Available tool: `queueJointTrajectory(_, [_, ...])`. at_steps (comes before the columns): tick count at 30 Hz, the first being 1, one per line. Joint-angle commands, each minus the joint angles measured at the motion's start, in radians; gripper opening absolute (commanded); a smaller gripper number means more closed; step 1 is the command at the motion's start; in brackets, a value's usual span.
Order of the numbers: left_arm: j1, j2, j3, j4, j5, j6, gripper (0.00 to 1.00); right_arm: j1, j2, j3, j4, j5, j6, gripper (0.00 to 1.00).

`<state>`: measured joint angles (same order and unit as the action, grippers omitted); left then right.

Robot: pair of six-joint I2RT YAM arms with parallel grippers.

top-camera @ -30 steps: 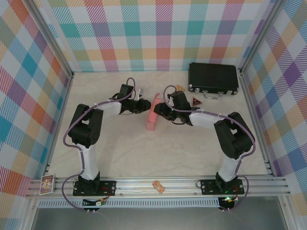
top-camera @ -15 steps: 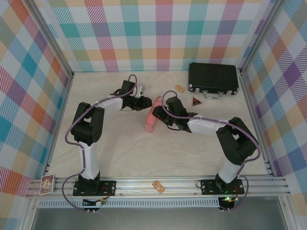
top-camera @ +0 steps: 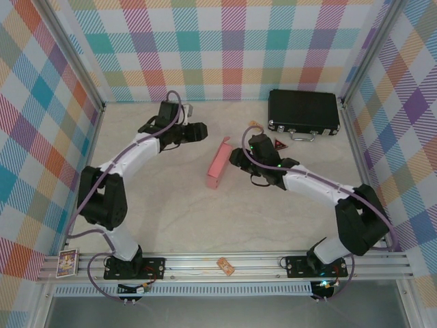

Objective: Fold the paper box

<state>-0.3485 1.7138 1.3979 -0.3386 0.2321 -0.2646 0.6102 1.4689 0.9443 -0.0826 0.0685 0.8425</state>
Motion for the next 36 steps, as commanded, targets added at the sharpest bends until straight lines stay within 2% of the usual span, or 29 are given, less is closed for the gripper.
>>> queueJointTrajectory(1, [-0.053,-0.051,0.025,-0.141,-0.099,0.056,0.77,-0.039,-0.062,-0.043,-0.094,0.027,-0.108,0.56])
queueJointTrajectory(3, [-0.098,-0.067,0.041,-0.195,-0.148,0.080,0.85,-0.077,-0.101,-0.078,-0.107,0.021,-0.128,0.56])
queueJointTrajectory(5, [-0.135,-0.065,0.064,-0.250,-0.178,0.080,0.88,-0.112,-0.139,-0.109,-0.115,0.009,-0.141,0.56])
queueJointTrajectory(12, [-0.251,0.032,0.151,-0.374,-0.319,0.113,0.93,-0.215,-0.246,-0.197,-0.141,-0.028,-0.165,0.57])
queueJointTrajectory(15, [-0.277,0.089,0.192,-0.399,-0.391,0.127,0.94,-0.230,-0.274,-0.226,-0.135,-0.039,-0.162,0.57])
queueJointTrajectory(19, [-0.309,0.162,0.247,-0.430,-0.428,0.160,0.95,-0.243,-0.286,-0.247,-0.128,-0.043,-0.152,0.57])
queueJointTrajectory(26, [-0.344,0.245,0.301,-0.454,-0.458,0.193,0.96,-0.254,-0.283,-0.251,-0.124,-0.056,-0.149,0.57])
queueJointTrajectory(36, [-0.354,0.296,0.327,-0.482,-0.482,0.238,0.86,-0.272,-0.280,-0.251,-0.126,-0.068,-0.163,0.57])
